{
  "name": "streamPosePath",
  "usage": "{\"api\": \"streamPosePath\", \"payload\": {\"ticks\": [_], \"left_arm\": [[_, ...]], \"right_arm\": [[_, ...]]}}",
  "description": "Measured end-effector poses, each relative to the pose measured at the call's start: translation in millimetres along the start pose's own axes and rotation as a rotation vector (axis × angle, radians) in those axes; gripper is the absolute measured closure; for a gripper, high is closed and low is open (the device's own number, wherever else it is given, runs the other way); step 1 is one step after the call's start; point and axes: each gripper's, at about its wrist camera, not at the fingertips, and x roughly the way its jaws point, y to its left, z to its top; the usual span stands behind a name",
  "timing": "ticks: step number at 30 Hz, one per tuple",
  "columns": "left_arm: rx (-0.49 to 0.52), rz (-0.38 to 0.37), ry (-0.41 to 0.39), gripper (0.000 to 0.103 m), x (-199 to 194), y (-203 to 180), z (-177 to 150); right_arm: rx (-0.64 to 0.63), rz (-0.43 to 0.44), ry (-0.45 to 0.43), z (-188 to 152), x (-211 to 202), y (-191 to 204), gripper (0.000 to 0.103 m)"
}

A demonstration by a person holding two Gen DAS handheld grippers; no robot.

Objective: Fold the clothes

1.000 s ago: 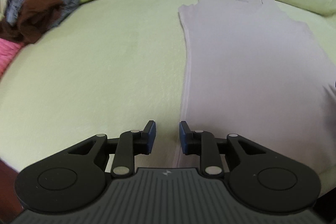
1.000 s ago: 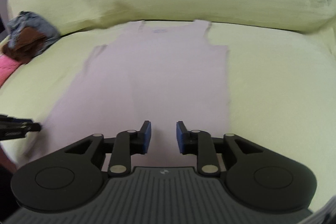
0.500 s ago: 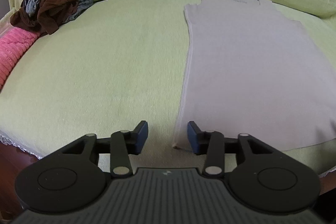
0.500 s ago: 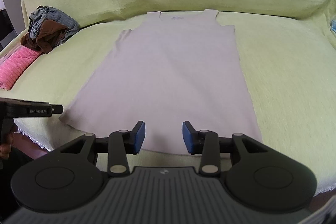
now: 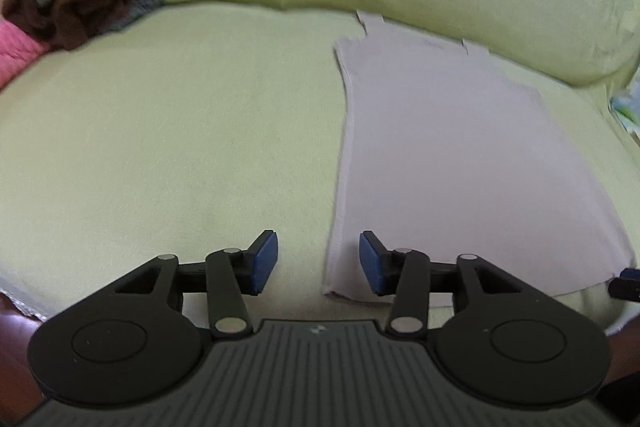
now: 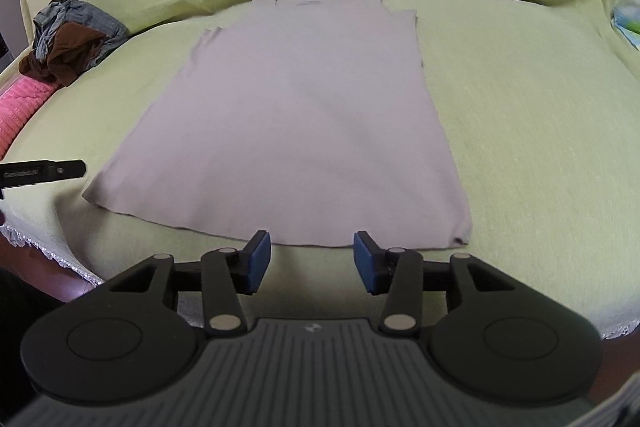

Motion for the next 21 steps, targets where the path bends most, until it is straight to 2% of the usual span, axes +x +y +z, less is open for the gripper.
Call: {"api": "streamPosePath", "payload": {"ticks": [2,3,5,9,13,14,15,16,21], "left_arm": [[0.013,-0.003,0.027,0.049,6,-4,-1],[0.016,0.024,0.066,0.049,14,-7,-2],[0.009,0.043,0.076,0.049,16,-10,-5],[0.005,0.037,0.098,0.061,14,-13,-4],[0.01,0.038,0.103,0.063,12,-14,-4],[0.013,0.038,0.102,0.073,11,-14,-5],[0.009,0.027,0.103,0.093,10,-14,-5],[0.005,0.016,0.103,0.101,9,-13,-5],[-0.003,-0.04,0.103,0.103,3,-4,-7]], "right_arm": [[0.004,-0.004,0.0,0,0,-1,0.06],[0.007,-0.006,0.001,0,0,-2,0.06],[0.01,-0.005,0.001,1,1,-1,0.06],[-0.004,0.0,0.002,2,1,2,0.059],[-0.012,0.003,-0.001,3,-1,4,0.059],[-0.013,0.004,-0.002,3,-2,4,0.059],[-0.015,0.002,-0.003,3,-3,4,0.058],[-0.017,0.0,-0.005,2,-3,5,0.058],[-0.017,-0.016,-0.006,0,-9,2,0.057]]}}
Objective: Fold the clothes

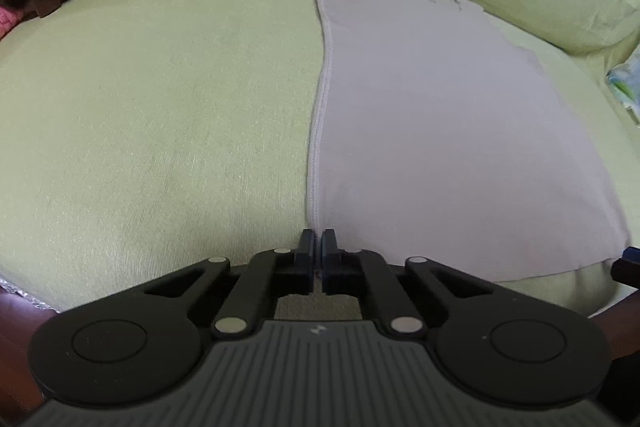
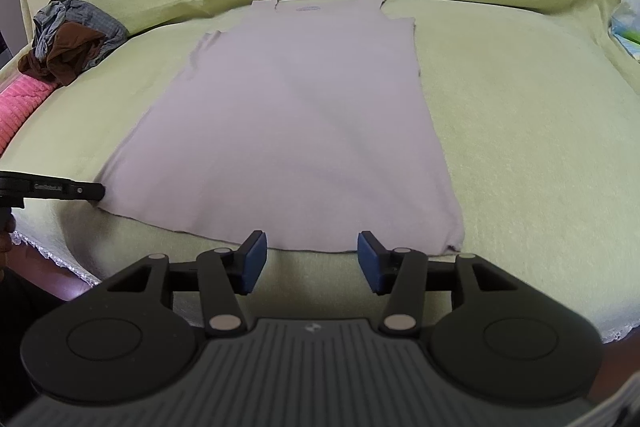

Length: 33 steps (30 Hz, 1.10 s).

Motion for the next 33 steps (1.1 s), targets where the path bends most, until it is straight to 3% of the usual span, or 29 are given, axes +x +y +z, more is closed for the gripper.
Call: {"api": "streamPosePath", "payload": {"ticks": [7,10,13,19,20,22,24,28,29,33], "left_arm": [[0.019,0.01,0.007,0.103,-1,3,-6],[0.101,0.04,0.014,0.103,-3,-10,-6],[0.124,0.065,0.021,0.091,-13,-15,-7],[0.137,0.059,-0.037,0.09,-33,-24,3],[0.147,0.062,-0.052,0.083,-35,-28,6],[0.162,0.073,-0.073,0.075,-34,-35,11],[0.176,0.073,-0.073,0.074,-24,-44,18],[0.199,0.076,-0.016,0.074,4,-53,19],[0.202,0.083,-0.008,0.074,7,-52,18],[0.242,0.12,-0.001,0.071,12,-47,4]], "right_arm": [[0.039,-0.04,0.001,-9,-11,-20,0.057],[0.066,-0.057,-0.012,-11,-17,-34,0.056],[0.125,-0.072,-0.053,-10,-26,-51,0.047],[0.314,-0.031,-0.093,-5,-19,-89,0.046],[0.354,-0.012,-0.099,-5,-15,-95,0.047],[0.426,0.009,-0.11,-4,-7,-103,0.053],[0.487,0.013,-0.106,-3,3,-110,0.076],[0.567,0.036,-0.077,-8,20,-117,0.084],[0.558,0.036,-0.073,-9,22,-116,0.1],[0.438,0.001,-0.052,-14,19,-106,0.103]]}}
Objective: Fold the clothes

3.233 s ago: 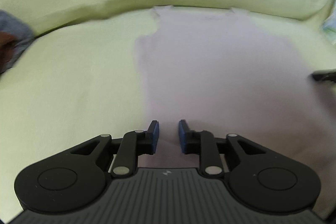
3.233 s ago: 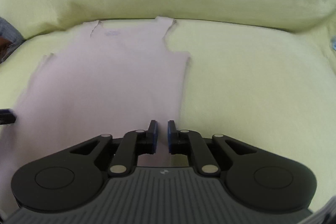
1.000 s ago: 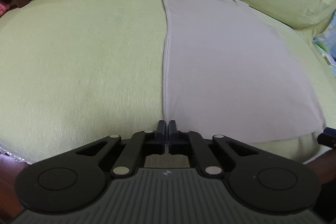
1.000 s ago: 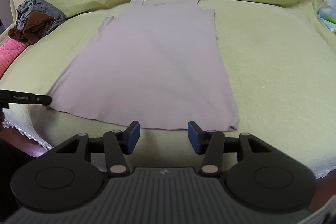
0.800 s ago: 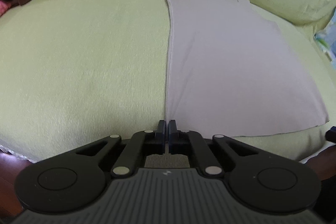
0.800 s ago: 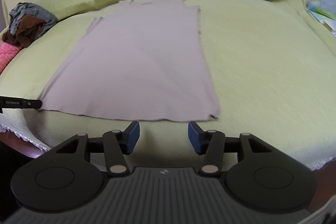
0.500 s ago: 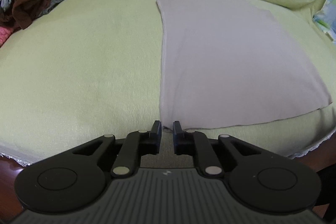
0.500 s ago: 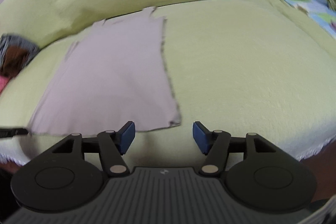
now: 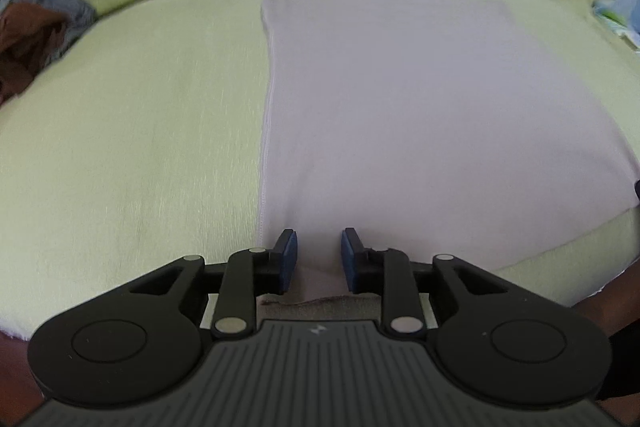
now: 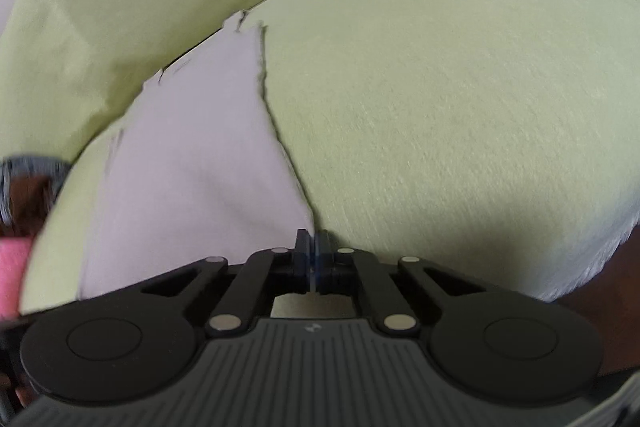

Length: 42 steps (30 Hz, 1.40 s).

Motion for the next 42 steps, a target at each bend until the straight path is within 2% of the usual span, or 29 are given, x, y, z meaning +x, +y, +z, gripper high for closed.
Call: {"api": "streamPosePath", "payload": {"ticks": [4,5,6,7,8,9,11,12,13,17,19,21,22,26,28,30,32,34,36,38,39,41,42], "left_arm": [[0.012,0.021,0.018,0.071,-5,6,-7],[0.012,0.021,0.023,0.071,-7,8,-7],[0.012,0.021,0.028,0.072,-9,10,-8],[0.018,0.026,0.037,0.072,-12,10,-8],[0.021,0.03,0.037,0.072,-15,11,-8],[0.03,0.046,0.024,0.073,-23,11,-6],[0.021,0.021,-0.013,0.073,-34,10,3],[0.013,-0.001,-0.036,0.073,-41,8,9],[0.009,-0.03,-0.057,0.073,-43,5,17],[0.011,-0.141,-0.107,0.073,-33,-20,53],[0.016,-0.195,-0.099,0.073,-14,-38,67],[0.035,-0.203,-0.073,0.072,4,-51,72],[0.05,-0.175,-0.035,0.072,19,-59,71],[0.106,-0.144,-0.049,0.071,17,-61,45],[0.134,-0.127,-0.043,0.071,6,-51,24],[0.118,-0.121,-0.025,0.071,-1,-42,12],[0.098,-0.111,-0.009,0.071,-6,-38,10],[0.081,-0.103,-0.018,0.073,-12,-37,14],[0.059,-0.123,-0.069,0.072,-18,-41,25],[0.041,-0.121,-0.069,0.07,-13,-41,33],[0.03,-0.111,-0.06,0.07,-8,-42,37],[0.03,-0.07,-0.032,0.067,2,-39,31],[0.033,-0.052,-0.024,0.066,6,-36,26]], "right_arm": [[-0.05,-0.019,0.025,1,-4,1,0.102],[-0.065,-0.031,0.028,3,-6,5,0.097],[-0.099,-0.068,0.006,4,-12,11,0.084],[-0.136,-0.092,-0.032,5,-19,18,0.079],[-0.171,-0.107,-0.074,6,-25,23,0.078],[-0.216,-0.089,-0.132,9,-32,33,0.078],[-0.247,0.013,-0.15,16,-29,46,0.081],[-0.258,0.067,-0.15,20,-27,52,0.092],[-0.277,0.096,-0.135,23,-20,59,0.097],[-0.38,0.083,-0.112,27,17,88,0.099],[-0.389,0.091,-0.105,31,34,95,0.099],[-0.417,0.09,-0.081,30,49,98,0.097],[-0.438,0.087,-0.061,27,57,100,0.097],[-0.485,0.063,-0.056,10,46,90,0.098],[-0.491,-0.005,-0.042,3,29,75,0.102],[-0.444,-0.062,-0.037,3,16,59,0.103],[-0.427,-0.117,-0.061,7,6,54,0.096],[-0.435,-0.084,-0.133,12,-7,59,0.096],[-0.439,0.004,-0.142,12,-5,72,0.096],[-0.461,0.051,-0.122,5,5,83,0.097],[-0.467,0.054,-0.117,3,6,84,0.096],[-0.464,-0.038,-0.076,-7,16,77,0.097],[-0.438,-0.073,-0.085,-12,11,65,0.1]]}}
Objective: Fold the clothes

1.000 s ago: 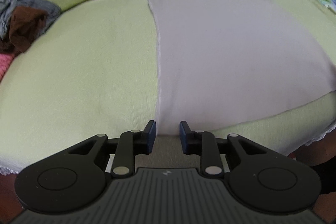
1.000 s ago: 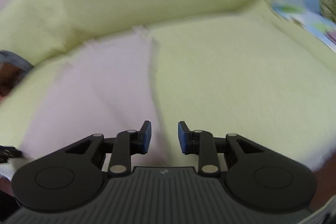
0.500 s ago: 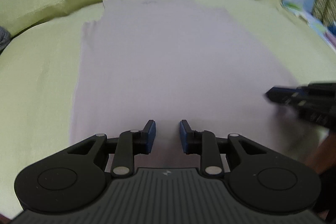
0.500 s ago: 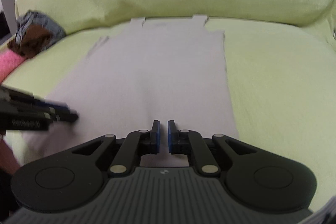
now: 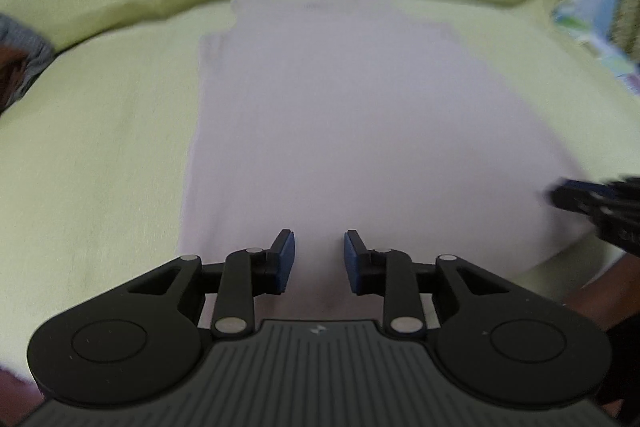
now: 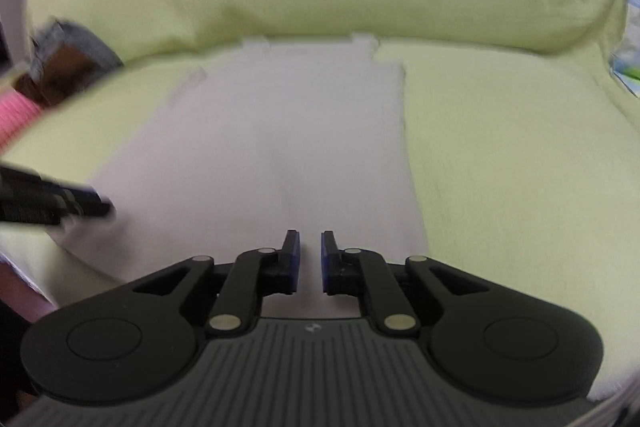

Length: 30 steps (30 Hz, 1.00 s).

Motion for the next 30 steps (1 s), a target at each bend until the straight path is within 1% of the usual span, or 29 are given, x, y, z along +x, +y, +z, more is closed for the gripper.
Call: {"api": "streamPosePath", "payload": {"ticks": [2,4,5,6,8,9,11,13,14,15,16,17,18,19,20,21,23,25,26,28,30], "left_arm": [[-0.007,-0.004,-0.004,0.065,-5,8,-12],[-0.02,-0.001,0.003,0.065,-11,16,-21],[-0.027,0.005,0.012,0.066,-13,18,-21],[-0.031,0.008,0.01,0.068,-16,17,-22],[-0.046,0.008,-0.02,0.068,-20,16,-17],[-0.05,0.007,-0.02,0.068,-20,15,-15],[-0.055,0.01,-0.021,0.068,-19,13,-11],[-0.071,0.046,0.009,0.067,-11,13,-9],[-0.075,0.062,0.023,0.065,-7,14,-9],[-0.082,0.073,0.029,0.065,-5,16,-11],[-0.104,0.073,0.045,0.065,-8,21,-15],[-0.115,0.087,0.057,0.066,-12,22,-17],[-0.126,0.1,0.069,0.069,-15,23,-19],[-0.129,0.106,0.065,0.069,-20,23,-20],[-0.131,0.113,0.061,0.069,-26,22,-21],[-0.135,0.121,0.049,0.069,-30,20,-18],[-0.146,0.125,0.027,0.069,-36,14,-10],[-0.135,0.119,0.016,0.068,-32,3,1],[-0.129,0.123,0.014,0.068,-31,-3,5],[-0.118,0.111,0.001,0.065,-25,-12,11],[-0.119,0.11,0.018,0.065,-18,-16,10]], "right_arm": [[0.037,-0.049,0.017,-9,-13,-19,0.102],[0.073,-0.111,0.048,-15,-30,-42,0.101],[0.096,-0.11,0.036,-15,-37,-49,0.093],[0.118,-0.102,0.017,-15,-45,-55,0.092],[0.122,-0.065,-0.018,-8,-47,-49,0.092],[0.12,-0.044,-0.035,-4,-48,-44,0.092],[0.107,-0.002,-0.051,0,-41,-34,0.092],[0.115,0.046,-0.033,5,-20,-25,0.093],[0.13,0.037,-0.007,3,-13,-24,0.092],[0.145,0.02,0.021,1,-8,-25,0.095],[0.152,0.009,0.026,-1,-7,-27,0.098],[0.155,0.0,0.024,-3,-8,-30,0.098],[0.16,-0.031,0.036,-3,-12,-34,0.098],[0.159,-0.056,0.041,-3,-15,-37,0.098],[0.156,-0.078,0.042,-4,-19,-40,0.095],[0.151,-0.086,0.02,-2,-26,-41,0.094],[0.141,-0.06,-0.027,6,-33,-38,0.093],[0.103,0.001,-0.057,17,-31,-20,0.092],[0.085,0.018,-0.06,20,-27,-12,0.092],[0.049,0.064,-0.055,25,-15,9,0.092],[0.018,0.107,-0.038,27,0,30,0.092]]}}
